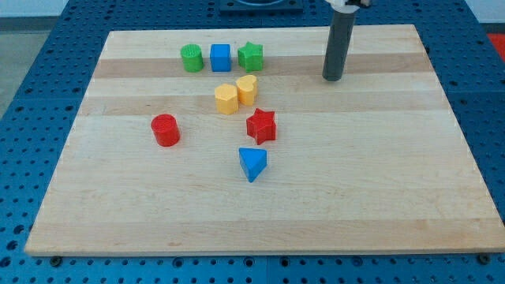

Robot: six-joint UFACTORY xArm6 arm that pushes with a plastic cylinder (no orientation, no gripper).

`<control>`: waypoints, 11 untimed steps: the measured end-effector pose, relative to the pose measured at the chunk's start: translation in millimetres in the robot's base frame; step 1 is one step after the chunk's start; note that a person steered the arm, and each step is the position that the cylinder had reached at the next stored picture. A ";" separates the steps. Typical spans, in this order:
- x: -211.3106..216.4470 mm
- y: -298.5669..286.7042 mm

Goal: Move your arm close to the triangle

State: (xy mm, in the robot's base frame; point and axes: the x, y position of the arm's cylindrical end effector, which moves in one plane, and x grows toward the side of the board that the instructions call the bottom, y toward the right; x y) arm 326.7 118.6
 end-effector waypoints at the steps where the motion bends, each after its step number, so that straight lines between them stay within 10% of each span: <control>1: 0.0 0.0; 7: 227.0 50.6; 11: 253.5 -192.1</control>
